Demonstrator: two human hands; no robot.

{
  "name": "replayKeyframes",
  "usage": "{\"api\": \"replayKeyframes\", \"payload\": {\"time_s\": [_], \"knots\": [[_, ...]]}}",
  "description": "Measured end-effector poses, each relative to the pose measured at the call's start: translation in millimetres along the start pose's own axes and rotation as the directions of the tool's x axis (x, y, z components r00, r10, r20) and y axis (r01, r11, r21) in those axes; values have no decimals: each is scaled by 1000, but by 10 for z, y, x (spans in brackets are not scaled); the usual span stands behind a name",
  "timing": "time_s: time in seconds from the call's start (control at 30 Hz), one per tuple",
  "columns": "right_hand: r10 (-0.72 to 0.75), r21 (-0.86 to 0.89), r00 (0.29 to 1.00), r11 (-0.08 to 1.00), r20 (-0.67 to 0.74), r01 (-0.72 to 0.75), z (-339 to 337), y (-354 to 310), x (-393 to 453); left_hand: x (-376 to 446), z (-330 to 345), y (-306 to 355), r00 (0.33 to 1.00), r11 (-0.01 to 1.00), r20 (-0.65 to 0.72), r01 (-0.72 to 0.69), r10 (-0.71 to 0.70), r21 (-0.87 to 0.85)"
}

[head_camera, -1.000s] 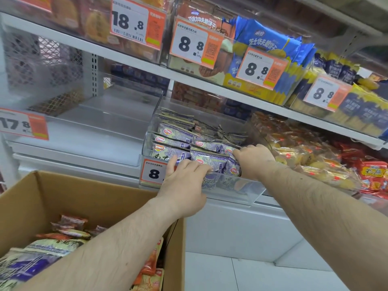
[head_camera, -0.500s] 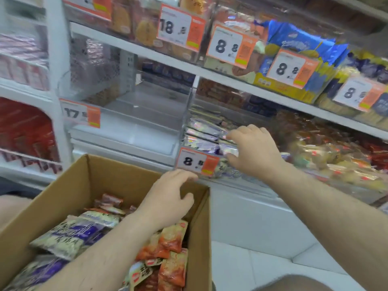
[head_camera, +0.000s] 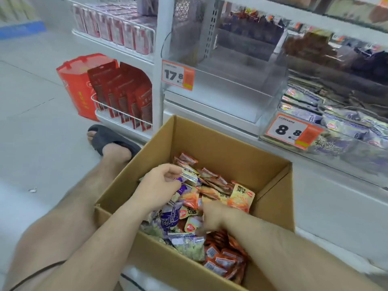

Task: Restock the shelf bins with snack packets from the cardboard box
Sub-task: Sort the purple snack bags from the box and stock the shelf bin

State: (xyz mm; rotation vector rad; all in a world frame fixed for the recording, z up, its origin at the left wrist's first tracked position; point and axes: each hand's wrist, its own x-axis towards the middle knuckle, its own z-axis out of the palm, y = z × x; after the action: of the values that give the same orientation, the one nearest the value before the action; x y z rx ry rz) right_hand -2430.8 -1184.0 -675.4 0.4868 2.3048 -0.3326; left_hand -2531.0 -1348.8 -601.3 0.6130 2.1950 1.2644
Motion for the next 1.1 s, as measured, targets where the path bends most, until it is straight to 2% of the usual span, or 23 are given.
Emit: {"api": "replayKeyframes", "payload": {"time_s": [0.07, 0.17, 0.27, 0.37, 0.47, 0.53, 0.6, 0.67, 0.73, 0.77, 0.83, 0.87, 0.9, 0.97, 1.0, 1.03, 1.07, 1.1], "knots": [[29, -27, 995, 999, 98, -27, 251, -75, 79, -22, -21, -7, 1000, 999, 8, 18, -18, -27], [0, -117, 997, 993, 77, 9, 440, -129, 95, -31, -47, 2, 999, 997, 21, 43, -42, -59], [-43, -173, 998, 984, 35, 48, 358, -162, 12, -11, -85, -13, 993, 988, 52, 112, -107, -105], [-103, -250, 992, 965, -70, 83, 22, -125, -227, -1, -114, -21, 959, 958, 157, 257, -237, -126], [-165, -203, 944, 973, -286, 109, -281, 2, -560, 1, -77, -51, 919, 919, 188, 372, -346, -127], [-228, -160, 822, 973, -522, 168, -345, 105, -766, 2, -48, -19, 882, 850, 218, 463, -417, -251], [-347, -226, 603, 936, -718, 269, -337, 152, -889, 1, -31, 59, 819, 722, 347, 569, -457, -394], [-445, -315, 407, 883, -798, 348, -327, 127, -883, -7, -31, 135, 756, 630, 522, 637, -396, -445], [-519, -396, 313, 836, -795, 380, -331, 27, -825, -19, -30, 168, 755, 596, 576, 629, -314, -499], [-542, -419, 304, 822, -784, 384, -344, -33, -801, -19, -38, 165, 786, 593, 538, 599, -306, -537], [-529, -383, 363, 831, -767, 403, -334, -106, -703, 17, -77, 113, 863, 609, 390, 503, -320, -613], [-479, -297, 406, 851, -778, 434, -330, -124, -648, 41, -111, 62, 898, 636, 306, 440, -316, -634], [-375, -156, 451, 878, -810, 452, -342, -137, -594, 56, -161, 20, 928, 677, 227, 371, -295, -636], [-18, 259, 595, 889, -803, 378, -420, -168, -460, 72, -256, -28, 966, 778, 98, 251, -239, -575], [188, 489, 676, 824, -712, 286, -467, -174, -347, 71, -289, -32, 976, 817, 46, 202, -211, -540], [356, 685, 731, 699, -582, 205, -496, -168, -197, 67, -317, -31, 981, 837, 6, 169, -195, -521], [469, 818, 759, 558, -451, 140, -511, -164, -43, 61, -346, -22, 981, 843, -29, 150, -192, -516], [522, 898, 780, 425, -345, 113, -509, -165, 88, 62, -371, -15, 978, 846, -64, 136, -197, -515]]}}
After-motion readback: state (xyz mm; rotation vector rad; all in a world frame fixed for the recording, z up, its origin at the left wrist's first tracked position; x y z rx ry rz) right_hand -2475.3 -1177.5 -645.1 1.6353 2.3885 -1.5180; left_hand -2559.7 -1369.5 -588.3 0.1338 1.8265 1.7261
